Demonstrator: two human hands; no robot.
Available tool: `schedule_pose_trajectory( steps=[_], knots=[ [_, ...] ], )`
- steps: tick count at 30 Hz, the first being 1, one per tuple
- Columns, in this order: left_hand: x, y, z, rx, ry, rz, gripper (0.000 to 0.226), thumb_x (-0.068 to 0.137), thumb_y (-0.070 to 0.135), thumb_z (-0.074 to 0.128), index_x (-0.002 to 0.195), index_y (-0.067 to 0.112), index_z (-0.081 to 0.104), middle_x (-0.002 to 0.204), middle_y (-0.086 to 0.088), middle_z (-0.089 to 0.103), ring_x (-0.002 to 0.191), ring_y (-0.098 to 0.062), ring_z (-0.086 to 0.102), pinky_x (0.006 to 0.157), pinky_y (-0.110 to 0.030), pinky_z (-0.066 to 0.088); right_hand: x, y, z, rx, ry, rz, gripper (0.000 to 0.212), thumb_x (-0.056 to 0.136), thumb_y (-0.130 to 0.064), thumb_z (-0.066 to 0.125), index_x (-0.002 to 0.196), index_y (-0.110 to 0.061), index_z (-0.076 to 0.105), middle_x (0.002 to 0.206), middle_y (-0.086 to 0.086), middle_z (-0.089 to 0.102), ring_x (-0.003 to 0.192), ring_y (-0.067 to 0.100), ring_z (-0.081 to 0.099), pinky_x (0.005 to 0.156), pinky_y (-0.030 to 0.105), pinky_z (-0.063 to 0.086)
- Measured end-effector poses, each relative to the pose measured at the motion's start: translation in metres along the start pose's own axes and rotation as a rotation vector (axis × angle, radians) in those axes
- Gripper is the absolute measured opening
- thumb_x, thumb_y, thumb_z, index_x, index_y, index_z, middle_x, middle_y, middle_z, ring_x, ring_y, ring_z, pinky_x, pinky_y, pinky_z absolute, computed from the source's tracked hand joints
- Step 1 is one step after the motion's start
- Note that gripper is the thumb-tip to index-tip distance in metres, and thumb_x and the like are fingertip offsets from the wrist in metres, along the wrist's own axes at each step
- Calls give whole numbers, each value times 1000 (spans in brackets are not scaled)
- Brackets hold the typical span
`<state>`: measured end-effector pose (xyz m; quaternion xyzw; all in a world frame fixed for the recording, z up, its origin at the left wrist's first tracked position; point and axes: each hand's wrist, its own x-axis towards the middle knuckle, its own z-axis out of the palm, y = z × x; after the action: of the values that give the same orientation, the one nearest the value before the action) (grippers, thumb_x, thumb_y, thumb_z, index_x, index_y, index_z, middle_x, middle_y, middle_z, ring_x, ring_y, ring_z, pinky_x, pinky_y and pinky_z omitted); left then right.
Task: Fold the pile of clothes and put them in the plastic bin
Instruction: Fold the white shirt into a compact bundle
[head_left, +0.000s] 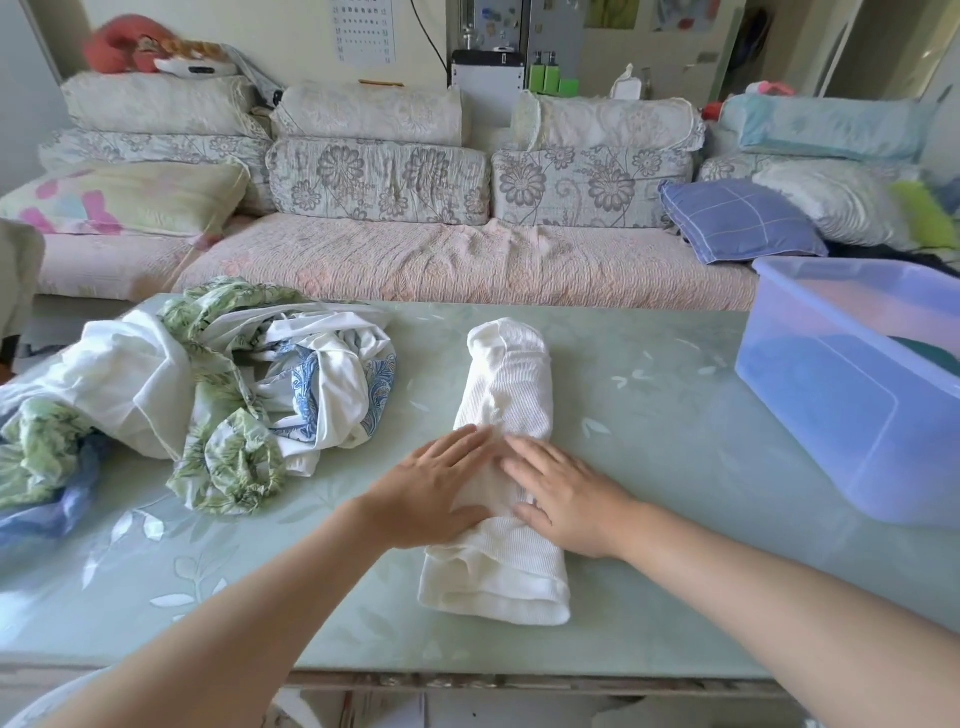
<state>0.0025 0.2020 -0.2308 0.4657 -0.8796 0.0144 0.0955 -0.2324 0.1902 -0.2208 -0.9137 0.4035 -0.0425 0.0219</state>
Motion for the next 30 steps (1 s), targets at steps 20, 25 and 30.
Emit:
schedule_pose_trajectory(
  steps=[20,25,30],
  knots=[
    [-26,36,-49,-551,-276,-125,74,62,87,58,115,37,56,113,15,62,105,-4,57,94,-25,44,-29,-15,-34,411,179,88,30,84,-31,56,64,-14,42,58,-8,41,55,10,35,54,27,28],
    [-17,28,-44,-723,-271,-231,84,57,71,80,129,41,48,121,19,62,113,-4,58,101,-31,47,-15,6,-38,649,152,357,35,89,-32,59,73,-2,50,65,0,47,59,16,44,55,33,38],
    [13,27,-29,-809,126,-648,57,77,58,61,93,4,62,81,-10,65,75,-27,63,74,-47,53,0,8,-36,509,330,410,21,92,-39,62,102,-21,66,90,-3,68,84,20,62,68,31,45]
  ],
)
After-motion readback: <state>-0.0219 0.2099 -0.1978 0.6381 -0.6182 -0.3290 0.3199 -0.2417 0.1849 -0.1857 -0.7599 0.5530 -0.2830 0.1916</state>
